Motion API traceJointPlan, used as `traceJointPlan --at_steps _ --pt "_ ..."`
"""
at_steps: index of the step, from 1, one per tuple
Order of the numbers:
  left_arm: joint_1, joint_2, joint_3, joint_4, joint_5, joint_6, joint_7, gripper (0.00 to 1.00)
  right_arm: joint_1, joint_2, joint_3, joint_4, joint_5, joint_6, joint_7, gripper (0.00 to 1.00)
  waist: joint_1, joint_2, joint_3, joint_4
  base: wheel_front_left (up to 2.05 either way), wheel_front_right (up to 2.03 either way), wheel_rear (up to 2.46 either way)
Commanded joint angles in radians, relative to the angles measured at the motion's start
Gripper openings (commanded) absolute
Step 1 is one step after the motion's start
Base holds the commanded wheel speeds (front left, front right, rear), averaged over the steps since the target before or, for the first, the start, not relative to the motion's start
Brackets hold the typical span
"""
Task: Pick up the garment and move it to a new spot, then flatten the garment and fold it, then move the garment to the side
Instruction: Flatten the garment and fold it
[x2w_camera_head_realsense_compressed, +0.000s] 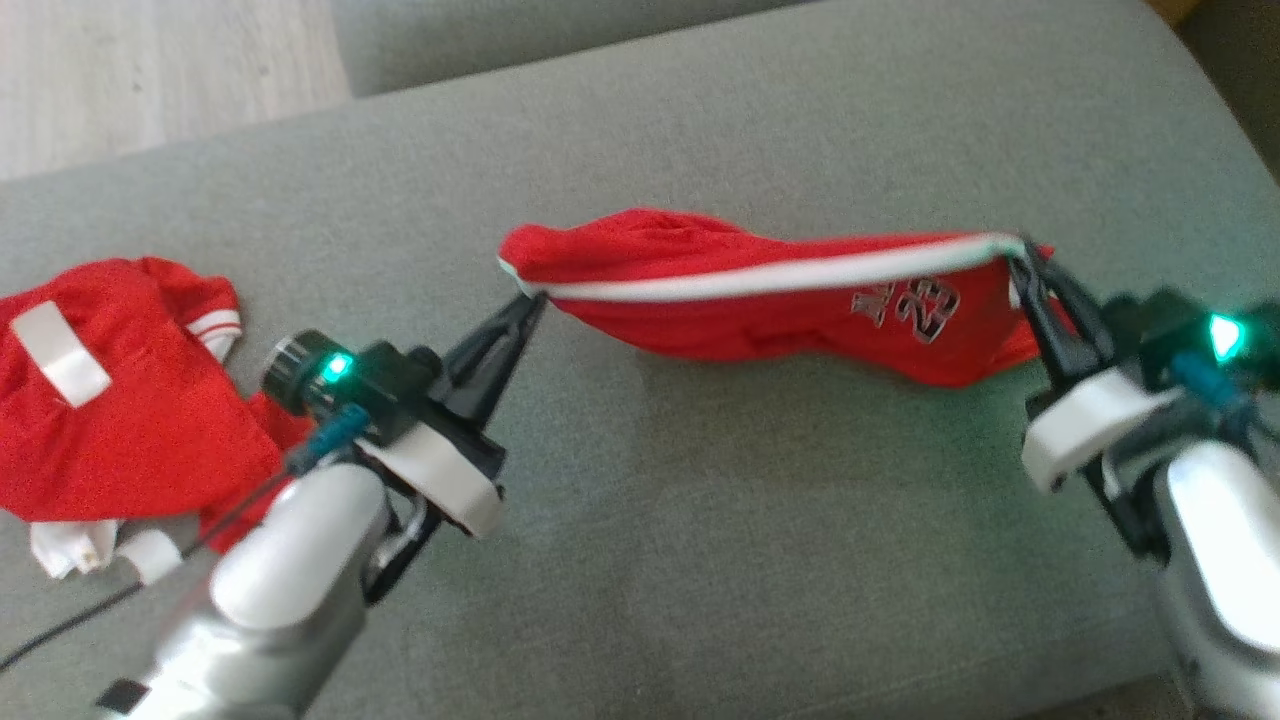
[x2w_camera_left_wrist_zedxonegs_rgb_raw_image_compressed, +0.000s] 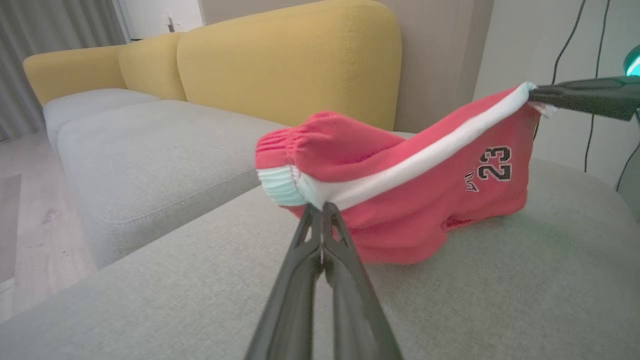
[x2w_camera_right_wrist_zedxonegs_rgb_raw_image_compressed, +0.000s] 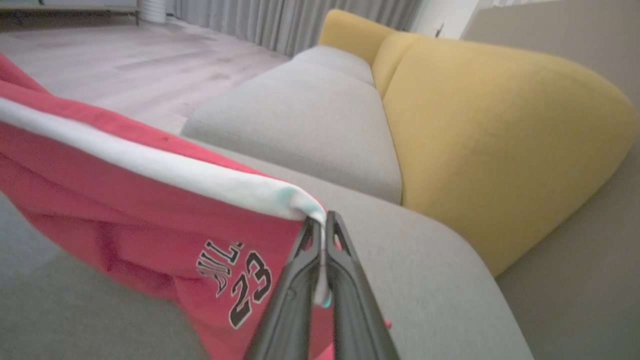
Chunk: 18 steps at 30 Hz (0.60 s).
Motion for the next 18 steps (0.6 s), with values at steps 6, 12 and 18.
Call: traceJointPlan --at_steps 6,12,18 --pt "-0.105 0.097 0.094 -0.101 -0.056 0.006 0.085 0.0 -0.158 -0.067 0.084 -0.09 0.071 -0.001 0.041 0.0 0.0001 0.0 -0.068 0.015 0.0 0.0 0.0" --pt "-0.192 0.142 0.172 -0.159 -0.12 0.033 0.178 0.0 -0.36 -0.085 0.138 -0.07 0.131 -0.001 0.011 0.0 0.0001 0.0 -0.119 0.022 0.0 0.0 0.0" --pt "-0.26 0.149 0.221 -0.211 -0.108 0.112 0.188 0.0 -0.497 -0.061 0.142 0.009 0.139 -0.001 -0.033 0.0 0.0001 0.0 -0.144 0.039 0.0 0.0 0.0"
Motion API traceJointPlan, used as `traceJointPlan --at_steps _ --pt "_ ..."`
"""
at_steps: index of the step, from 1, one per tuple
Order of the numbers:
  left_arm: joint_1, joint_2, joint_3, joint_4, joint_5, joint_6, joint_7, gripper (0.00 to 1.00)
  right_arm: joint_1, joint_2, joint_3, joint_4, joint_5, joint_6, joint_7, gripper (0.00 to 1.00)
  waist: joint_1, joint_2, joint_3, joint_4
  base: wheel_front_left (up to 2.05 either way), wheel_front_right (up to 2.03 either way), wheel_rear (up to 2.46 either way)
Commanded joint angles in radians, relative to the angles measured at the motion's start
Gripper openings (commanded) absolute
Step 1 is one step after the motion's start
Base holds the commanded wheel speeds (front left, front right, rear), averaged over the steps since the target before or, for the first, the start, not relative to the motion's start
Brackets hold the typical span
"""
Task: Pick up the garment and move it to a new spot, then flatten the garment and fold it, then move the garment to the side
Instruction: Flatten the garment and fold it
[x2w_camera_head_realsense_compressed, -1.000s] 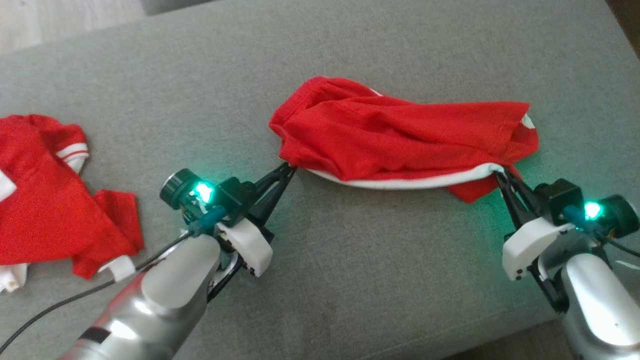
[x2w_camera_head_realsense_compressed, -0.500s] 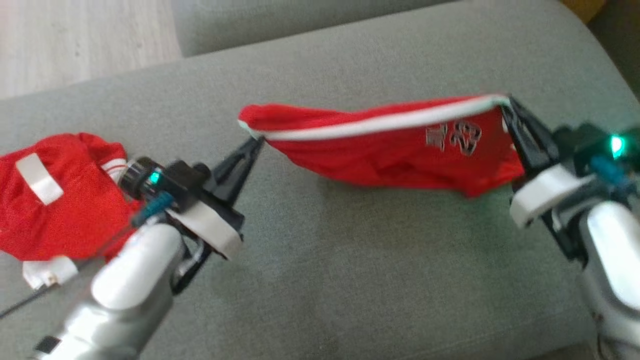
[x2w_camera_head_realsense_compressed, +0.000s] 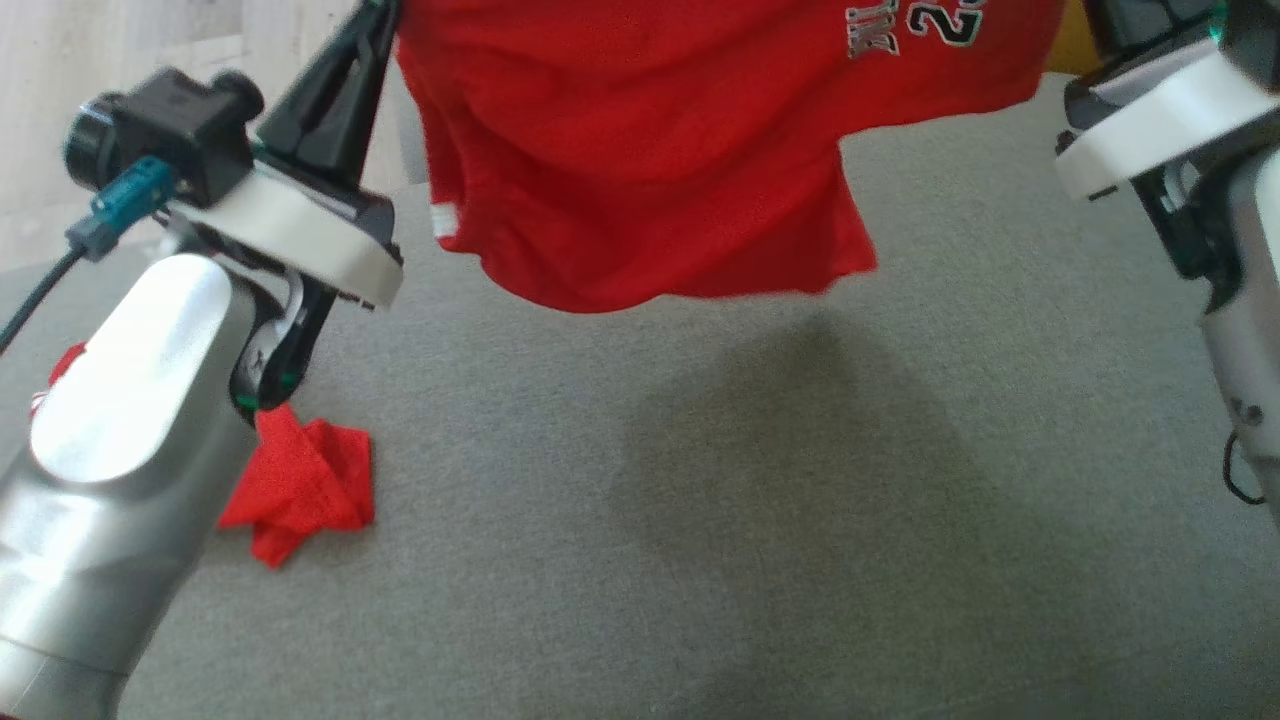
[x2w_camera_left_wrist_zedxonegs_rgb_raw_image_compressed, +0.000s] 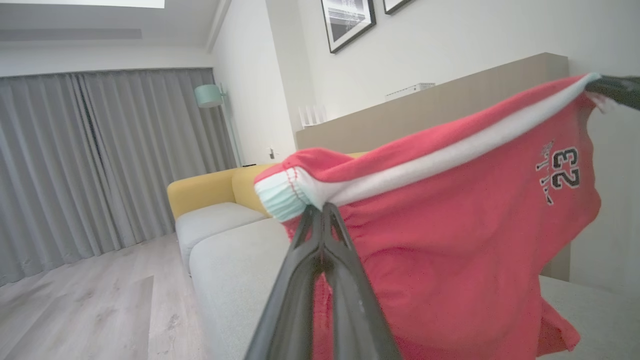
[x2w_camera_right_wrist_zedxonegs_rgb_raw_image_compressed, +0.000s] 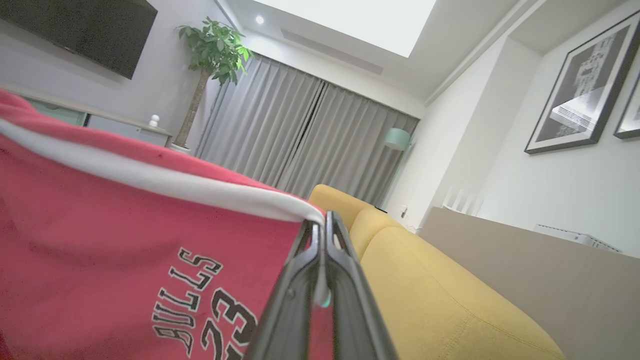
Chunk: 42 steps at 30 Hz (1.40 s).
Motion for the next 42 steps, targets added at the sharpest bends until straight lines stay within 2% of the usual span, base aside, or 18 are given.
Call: traceJointPlan --at_steps 1,4,11,18,21,24,28,32,35,37,42 --pt "-0.042 0.039 0.054 -0.023 0.0 0.014 0.007 0.0 -0.013 0.006 0.01 -0.011 0.003 -0.001 -0.005 0.0 0.0001 0.0 -0.004 0.007 0.0 0.0 0.0" --pt "-0.007 0.036 0.05 -0.055 -0.018 0.027 0.025 0.0 -0.003 -0.004 0.048 0.008 0.011 -0.001 -0.007 0.0 0.0001 0.0 -0.009 0.016 0.0 0.0 0.0" --pt "0.134 0.087 0.022 -0.19 -0.027 0.068 0.073 0.0 0.087 -0.061 0.081 -0.028 0.026 -0.001 0.002 0.0 0.0001 0.0 -0.023 0.029 0.0 0.0 0.0" --pt "0.265 0.166 0.021 -0.437 -0.017 0.168 0.147 0.0 0.24 -0.129 0.002 -0.22 0.032 -0.001 0.082 0.0 0.0001 0.0 -0.029 0.039 0.0 0.0 0.0" --pt "0.288 0.189 0.025 -0.534 -0.01 0.21 0.188 0.0 0.309 -0.133 -0.06 -0.321 0.017 -0.001 0.143 0.0 0.0001 0.0 -0.015 0.042 0.0 0.0 0.0" --pt "0.275 0.201 0.036 -0.587 -0.011 0.231 0.223 0.0 0.345 -0.129 -0.098 -0.4 -0.004 -0.001 0.196 0.0 0.0001 0.0 0.018 0.04 0.0 0.0 0.0" --pt "0.224 0.204 0.044 -0.57 -0.007 0.227 0.25 0.0 0.331 -0.124 -0.108 -0.419 -0.013 -0.001 0.23 0.0 0.0001 0.0 0.062 0.037 0.0 0.0 0.0" --pt "0.099 0.177 0.056 -0.465 -0.029 0.176 0.276 0.0 0.209 -0.121 -0.077 -0.343 0.009 -0.001 0.239 0.0 0.0001 0.0 0.156 0.027 0.0 0.0 0.0" --pt "-0.047 0.152 0.059 -0.336 -0.016 0.117 0.277 0.0 0.038 -0.116 -0.026 -0.218 0.019 -0.001 0.208 0.0 0.0001 0.0 0.241 0.017 0.0 0.0 0.0" --pt "-0.157 0.125 0.068 -0.233 -0.002 0.087 0.26 0.0 -0.095 -0.09 -0.011 -0.112 0.025 -0.001 0.168 0.0 0.0001 0.0 0.293 0.012 0.0 0.0 0.0" --pt "-0.416 0.038 0.098 0.02 0.048 0.051 0.137 0.0 -0.404 -0.025 -0.03 0.152 -0.064 -0.001 0.005 0.0 0.0001 0.0 0.382 0.009 0.0 0.0 0.0"
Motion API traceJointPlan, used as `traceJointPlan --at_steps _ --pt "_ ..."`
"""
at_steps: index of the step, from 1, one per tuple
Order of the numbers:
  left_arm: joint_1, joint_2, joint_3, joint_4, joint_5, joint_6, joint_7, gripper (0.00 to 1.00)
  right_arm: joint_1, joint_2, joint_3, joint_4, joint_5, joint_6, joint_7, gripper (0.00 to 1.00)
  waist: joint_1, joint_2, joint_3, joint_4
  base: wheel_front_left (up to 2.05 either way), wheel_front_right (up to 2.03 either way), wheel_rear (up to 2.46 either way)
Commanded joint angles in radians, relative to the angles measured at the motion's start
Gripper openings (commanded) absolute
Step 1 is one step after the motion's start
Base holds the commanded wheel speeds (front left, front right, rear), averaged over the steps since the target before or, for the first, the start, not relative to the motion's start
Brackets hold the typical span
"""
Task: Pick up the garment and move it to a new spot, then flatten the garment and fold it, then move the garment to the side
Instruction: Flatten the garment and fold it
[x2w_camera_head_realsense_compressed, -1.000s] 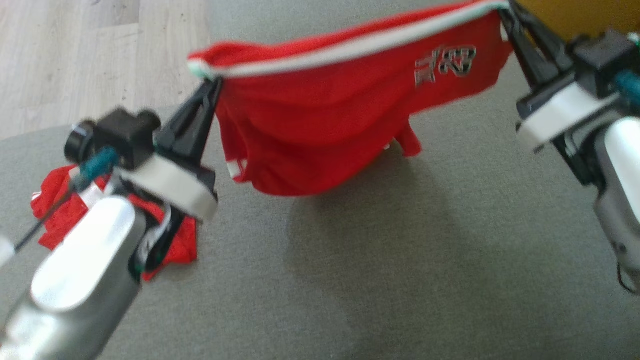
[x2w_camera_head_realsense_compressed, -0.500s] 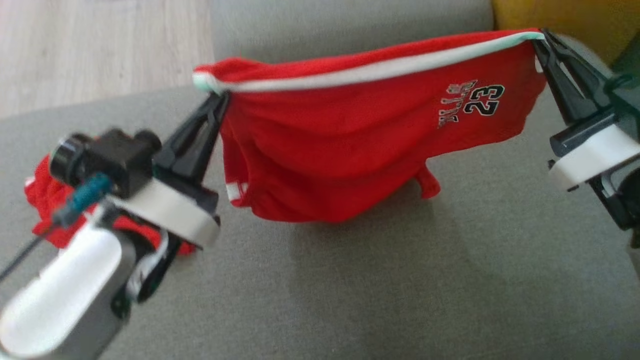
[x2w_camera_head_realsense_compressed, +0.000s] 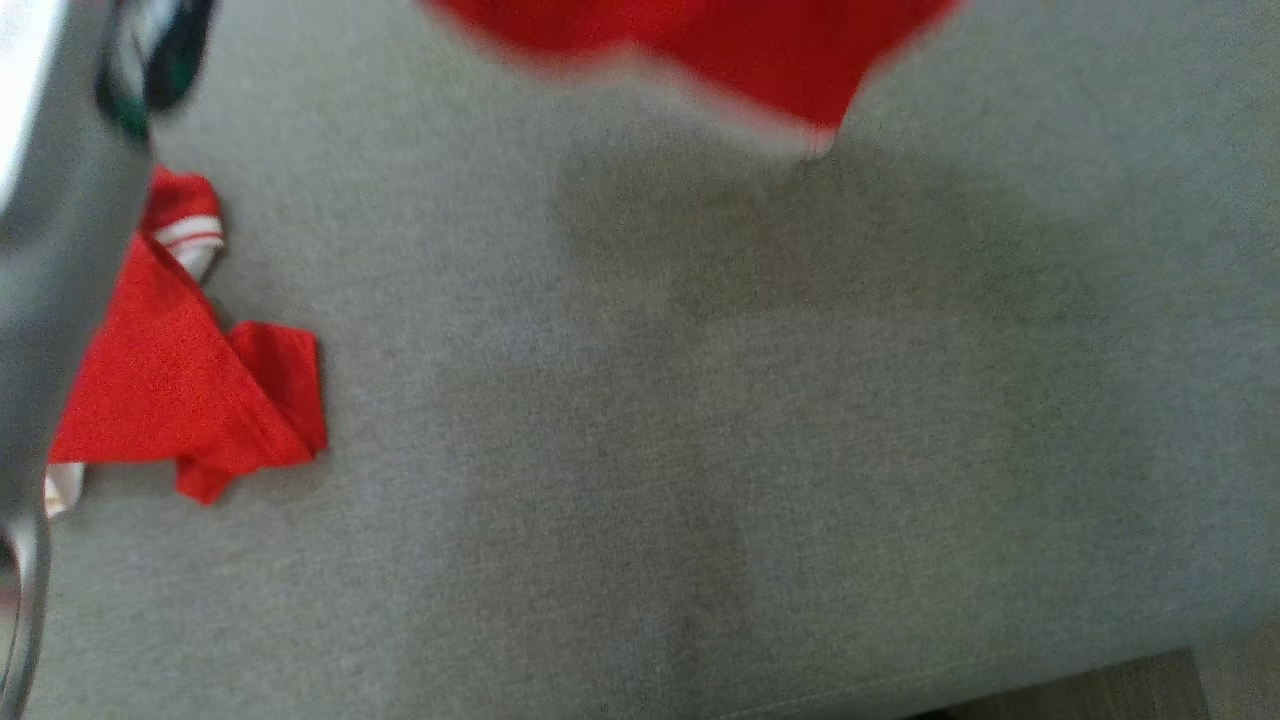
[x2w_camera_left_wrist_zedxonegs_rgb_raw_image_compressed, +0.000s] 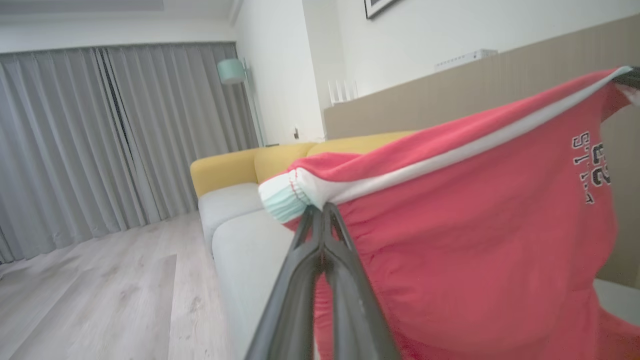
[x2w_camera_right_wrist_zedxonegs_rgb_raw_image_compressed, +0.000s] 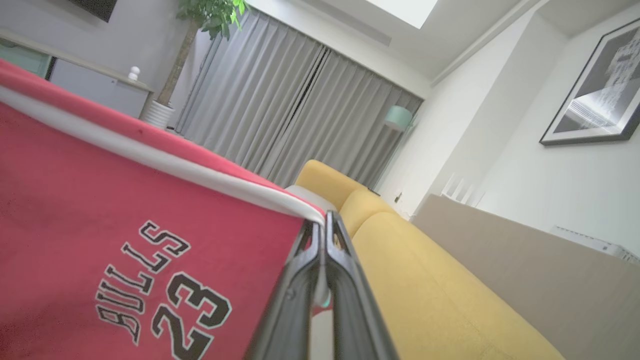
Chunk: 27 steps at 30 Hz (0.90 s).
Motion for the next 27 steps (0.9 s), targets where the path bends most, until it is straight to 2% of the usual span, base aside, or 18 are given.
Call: traceJointPlan --at_steps 1,6,13,17,21,27 --pt "-0.074 0.029 0.063 0.022 0.015 0.001 -0.034 0.0 -0.04 0.005 -0.039 0.023 -0.024 -0.001 -0.034 0.0 -0.0005 0.0 0.066 -0.007 0.0 0.0 0.0" --pt "-0.167 -0.049 0.066 0.185 0.032 -0.02 -0.181 0.0 -0.122 0.067 -0.115 0.203 -0.12 -0.001 -0.162 0.0 -0.0005 0.0 0.076 0.001 0.0 0.0 0.0" --pt "-0.062 -0.125 0.015 0.335 -0.004 -0.088 -0.244 0.0 -0.007 0.083 -0.049 0.392 -0.139 -0.001 -0.205 0.0 -0.0005 0.0 0.059 0.028 0.0 0.0 0.0" --pt "0.075 -0.134 -0.04 0.374 -0.009 -0.113 -0.257 0.0 0.093 0.067 0.059 0.49 -0.093 -0.001 -0.203 0.0 -0.0005 0.0 0.024 0.043 0.0 0.0 0.0" --pt "0.235 -0.13 -0.091 0.38 -0.02 -0.128 -0.265 0.0 0.203 0.045 0.224 0.547 0.021 -0.001 -0.155 0.0 -0.0005 0.0 -0.027 0.052 0.0 0.0 0.0" --pt "0.446 -0.118 -0.156 0.33 -0.041 -0.135 -0.248 0.0 0.343 -0.077 0.492 0.464 0.268 -0.001 -0.04 0.0 -0.0005 0.0 -0.101 0.061 0.0 0.0 0.0"
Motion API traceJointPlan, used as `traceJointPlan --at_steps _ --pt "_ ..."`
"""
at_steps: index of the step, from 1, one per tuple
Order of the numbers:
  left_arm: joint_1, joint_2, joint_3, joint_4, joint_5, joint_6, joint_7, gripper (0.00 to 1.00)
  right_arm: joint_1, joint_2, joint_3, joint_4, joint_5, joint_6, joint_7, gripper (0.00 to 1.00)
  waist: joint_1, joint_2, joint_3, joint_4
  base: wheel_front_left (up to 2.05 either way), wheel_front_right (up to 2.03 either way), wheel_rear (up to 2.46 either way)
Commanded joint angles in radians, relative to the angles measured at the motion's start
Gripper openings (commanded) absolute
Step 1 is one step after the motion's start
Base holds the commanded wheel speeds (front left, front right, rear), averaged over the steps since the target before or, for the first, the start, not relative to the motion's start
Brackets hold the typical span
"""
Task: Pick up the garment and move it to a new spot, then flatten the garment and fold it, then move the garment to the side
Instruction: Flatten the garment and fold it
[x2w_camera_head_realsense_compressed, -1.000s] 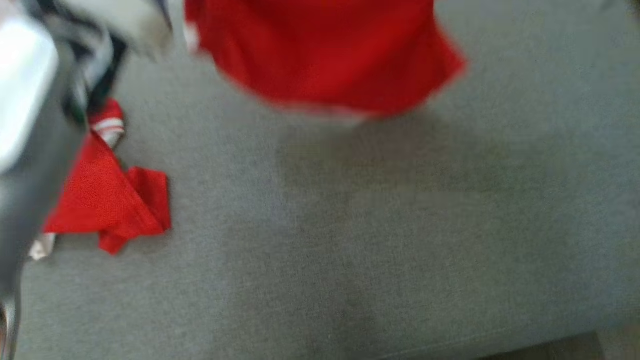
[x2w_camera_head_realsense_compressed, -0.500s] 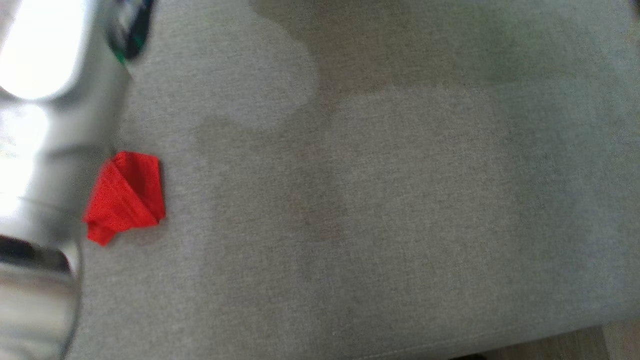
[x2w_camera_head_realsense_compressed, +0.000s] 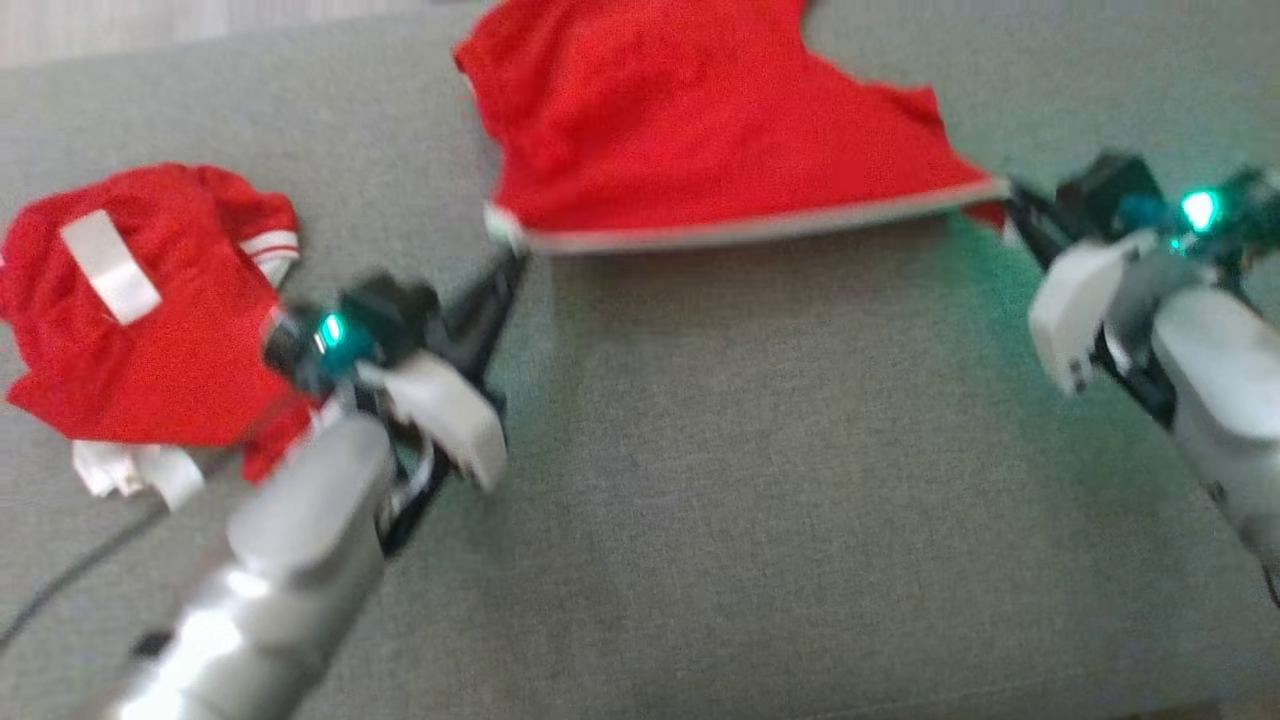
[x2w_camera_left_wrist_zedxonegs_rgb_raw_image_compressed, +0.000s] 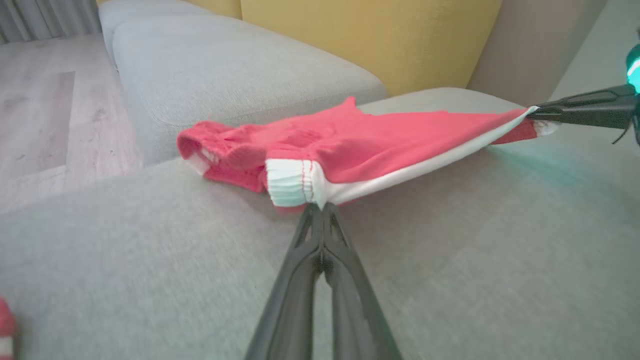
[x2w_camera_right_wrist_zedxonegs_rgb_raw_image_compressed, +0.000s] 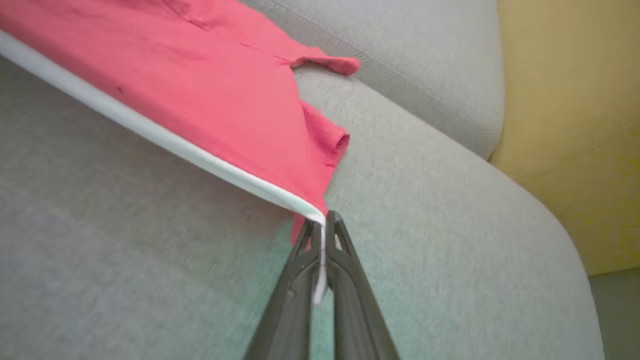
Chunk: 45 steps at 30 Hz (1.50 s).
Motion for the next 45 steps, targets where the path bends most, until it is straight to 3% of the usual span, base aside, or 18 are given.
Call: traceJointPlan --at_steps 1,3,6,12,20,27,35,45 --pt "-0.001 0.055 0.03 -0.032 -0.014 0.003 0.003 0.0 0.027 -0.067 0.04 -0.036 0.06 -0.001 0.03 0.0 0.0002 0.0 -0.037 0.007 0.0 0.0 0.0" --pt "0.076 0.061 0.008 -0.075 -0.021 0.01 0.019 0.0 0.076 -0.153 0.149 -0.13 0.191 -0.001 0.094 0.0 0.0002 0.0 -0.074 0.011 0.0 0.0 0.0" --pt "0.138 0.074 -0.009 -0.123 -0.023 0.028 0.035 0.0 0.106 -0.233 0.233 -0.22 0.298 -0.001 0.145 0.0 0.0002 0.0 -0.108 0.01 0.0 0.0 0.0" --pt "0.25 0.104 -0.027 -0.23 -0.036 0.072 0.066 0.0 0.147 -0.338 0.339 -0.353 0.436 -0.001 0.195 0.0 0.0002 0.0 -0.182 0.0 0.0 0.0 0.0" --pt "0.422 0.16 -0.038 -0.451 -0.07 0.157 0.115 0.0 0.223 -0.455 0.398 -0.518 0.55 -0.001 0.235 0.0 0.0002 0.0 -0.267 -0.02 0.0 0.0 0.0" --pt "0.513 0.202 -0.047 -0.662 -0.076 0.239 0.168 0.0 0.27 -0.571 0.377 -0.666 0.579 -0.001 0.254 0.0 0.0002 0.0 -0.262 -0.025 0.0 0.0 0.0" --pt "0.443 0.21 -0.015 -0.717 -0.066 0.268 0.201 0.0 0.233 -0.573 0.262 -0.701 0.504 -0.001 0.238 0.0 0.0002 0.0 -0.188 -0.009 0.0 0.0 0.0" --pt "0.283 0.185 0.02 -0.657 -0.062 0.25 0.239 0.0 0.112 -0.509 0.166 -0.66 0.365 -0.001 0.249 0.0 0.0002 0.0 -0.072 0.045 0.0 0.0 0.0"
